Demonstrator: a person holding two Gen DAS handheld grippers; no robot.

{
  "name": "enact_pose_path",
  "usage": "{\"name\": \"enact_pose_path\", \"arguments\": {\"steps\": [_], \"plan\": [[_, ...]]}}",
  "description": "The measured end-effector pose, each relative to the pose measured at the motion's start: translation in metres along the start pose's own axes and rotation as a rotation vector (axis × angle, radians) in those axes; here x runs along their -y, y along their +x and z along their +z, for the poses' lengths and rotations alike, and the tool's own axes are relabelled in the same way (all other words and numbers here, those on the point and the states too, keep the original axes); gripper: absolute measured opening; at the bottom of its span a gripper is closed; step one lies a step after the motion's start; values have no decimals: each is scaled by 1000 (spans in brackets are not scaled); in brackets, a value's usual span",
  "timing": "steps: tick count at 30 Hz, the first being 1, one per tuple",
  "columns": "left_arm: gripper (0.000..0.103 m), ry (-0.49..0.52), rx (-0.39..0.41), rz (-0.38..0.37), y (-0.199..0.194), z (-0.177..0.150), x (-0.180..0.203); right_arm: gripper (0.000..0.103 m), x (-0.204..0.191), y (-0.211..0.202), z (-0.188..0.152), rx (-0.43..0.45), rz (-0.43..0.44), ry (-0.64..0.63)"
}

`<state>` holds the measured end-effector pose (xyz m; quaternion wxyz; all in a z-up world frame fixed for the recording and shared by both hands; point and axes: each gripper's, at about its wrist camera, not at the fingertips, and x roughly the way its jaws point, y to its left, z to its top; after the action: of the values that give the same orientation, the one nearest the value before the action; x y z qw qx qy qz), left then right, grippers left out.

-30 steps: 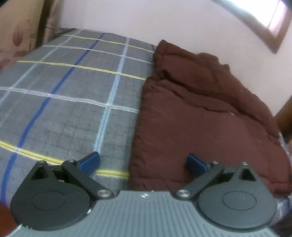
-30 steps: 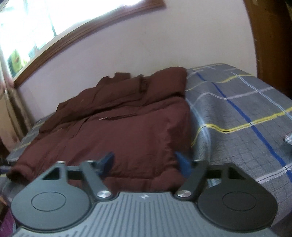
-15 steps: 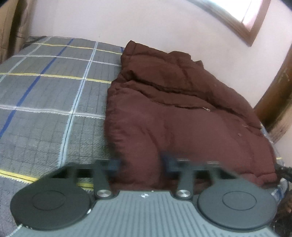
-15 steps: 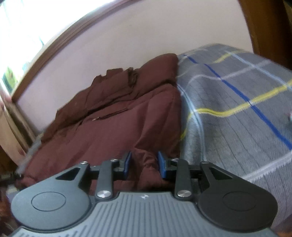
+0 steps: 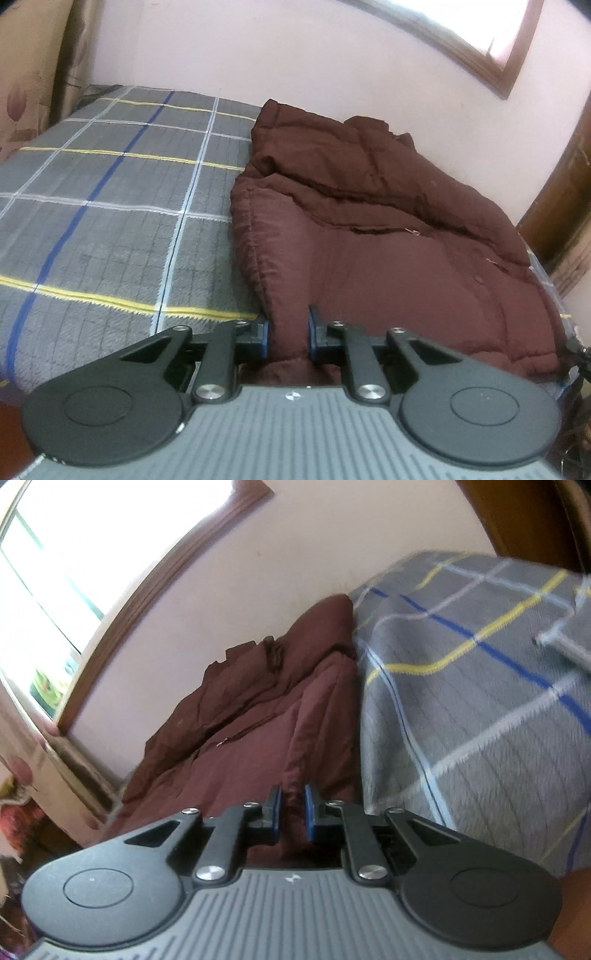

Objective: Fold large clothes
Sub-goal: 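Grasp the edge of the folded jacket with both grippers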

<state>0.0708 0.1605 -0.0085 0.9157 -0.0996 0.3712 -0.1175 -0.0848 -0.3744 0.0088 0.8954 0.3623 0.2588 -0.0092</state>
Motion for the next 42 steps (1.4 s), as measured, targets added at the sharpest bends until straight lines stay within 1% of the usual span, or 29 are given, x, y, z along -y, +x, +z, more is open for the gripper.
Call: {"name": "enact_pose_path", "arguments": {"steps": [2,4,5,6,8,9,10,11,12,14,17,20,21,22,24,25,26,27,28,30,31,33,34,35,36,37,38,39,42], "plan": [[21,12,9,7,2,0,0,13,2,-2,1,19,-18,-8],[27,32,11,15,7,-1,3,18,0,2,2,11,-17,-33],[32,51,15,32,9,-2,5,26,-1,6,1,1,-28,-45],[42,59,14,36,12,-2,6,27,-2,10,1,-14,-36,-52],[58,58,3,9,15,-4,5,27,-1,13,-2,-17,-29,-50],[58,56,12,8,14,-7,5,27,-1,14,-4,-18,-26,-55],[58,59,18,8,15,-9,6,27,-3,15,-5,-21,-31,-68],[52,58,17,11,16,-10,7,27,-4,15,-5,-23,-36,-78],[34,48,16,19,17,-10,6,27,-4,14,-6,-21,-35,-78],[24,19,26,20,13,-9,3,18,-6,8,-7,-15,-38,-77],[23,6,53,26,2,-7,2,16,0,-7,-8,19,-23,-32],[24,64,67,45,1,-8,9,17,-1,-12,-8,27,-50,-95],[24,77,63,47,2,-8,11,19,-1,-11,-8,17,-43,-91],[24,85,62,52,3,-8,13,27,-1,-10,-7,9,-50,-88],[33,87,60,56,5,-9,12,48,-7,-9,-9,11,-97,-130],[36,83,57,49,6,-9,10,60,-9,-9,-10,9,-103,-149],[42,78,56,46,6,-10,9,61,-10,-9,-12,5,-89,-159],[49,73,52,41,6,-11,7,61,-11,-8,-13,1,-90,-165],[54,66,42,30,7,-12,5,61,-12,-6,-14,-4,-103,-171],[70,43,28,16,9,-14,2,61,-11,-5,-14,-11,-115,-178],[72,33,34,18,8,-15,1,61,-12,-6,-12,-8,-127,-173],[74,33,46,13,6,-17,-1,62,-8,-9,-9,-4,-102,-143],[74,35,43,7,6,-17,-1,62,-7,-8,-9,-21,-100,-153],[70,36,36,-5,7,-18,-1,62,-8,-6,-11,-34,-115,-180],[53,38,30,-19,8,-18,-1,61,-10,-6,-12,-40,-120,-194],[46,44,23,-41,9,-18,-2,45,-13,-7,-13,-44,-120,-202],[41,51,25,-36,9,-18,-1,23,-15,-7,-14,-51,-122,-212],[33,62,30,-30,9,-19,2,20,-17,-6,-15,-56,-125,-220],[24,90,54,-20,5,-20,10,14,-18,-3,-15,-53,-89,-189]]}}
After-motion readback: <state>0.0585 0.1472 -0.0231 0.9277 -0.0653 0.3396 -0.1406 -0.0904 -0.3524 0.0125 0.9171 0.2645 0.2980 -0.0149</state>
